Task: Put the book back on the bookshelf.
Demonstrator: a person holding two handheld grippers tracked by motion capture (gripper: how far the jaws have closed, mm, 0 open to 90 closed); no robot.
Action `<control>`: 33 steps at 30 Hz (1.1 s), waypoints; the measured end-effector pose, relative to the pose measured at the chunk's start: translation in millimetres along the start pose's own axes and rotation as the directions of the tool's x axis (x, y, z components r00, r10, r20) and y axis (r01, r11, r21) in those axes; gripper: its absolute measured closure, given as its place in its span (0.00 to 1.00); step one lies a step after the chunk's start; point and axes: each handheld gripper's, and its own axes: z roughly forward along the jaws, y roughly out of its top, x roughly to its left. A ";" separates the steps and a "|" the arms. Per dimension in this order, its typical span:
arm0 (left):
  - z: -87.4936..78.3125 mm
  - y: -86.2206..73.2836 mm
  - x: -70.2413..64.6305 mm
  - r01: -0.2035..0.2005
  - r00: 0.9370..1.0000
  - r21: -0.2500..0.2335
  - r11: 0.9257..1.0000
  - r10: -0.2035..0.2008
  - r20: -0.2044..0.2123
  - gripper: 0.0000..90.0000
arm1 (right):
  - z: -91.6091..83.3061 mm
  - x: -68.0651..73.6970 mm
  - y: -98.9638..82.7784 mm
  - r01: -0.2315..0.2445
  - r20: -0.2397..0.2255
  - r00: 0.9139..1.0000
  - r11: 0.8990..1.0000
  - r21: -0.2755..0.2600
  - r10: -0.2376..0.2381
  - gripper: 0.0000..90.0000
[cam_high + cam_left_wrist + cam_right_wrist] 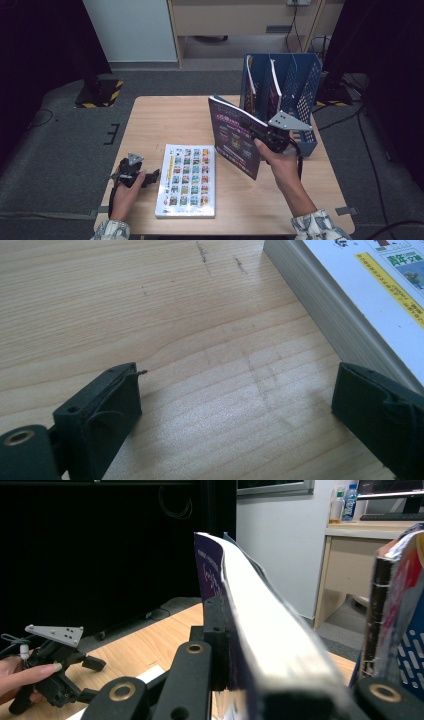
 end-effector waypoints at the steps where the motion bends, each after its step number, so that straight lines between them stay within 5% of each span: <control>1: 0.0 0.0 0.0 0.000 1.000 0.000 1.000 0.000 0.000 0.05 | -1.2 -0.7 0.2 -0.002 -0.001 1.000 1.000 -0.001 0.002 0.93; 33: 0.0 -0.1 0.0 0.000 1.000 0.000 1.000 0.000 0.000 0.05 | -39.0 -8.7 -6.6 0.005 -0.021 1.000 1.000 0.005 -0.005 0.93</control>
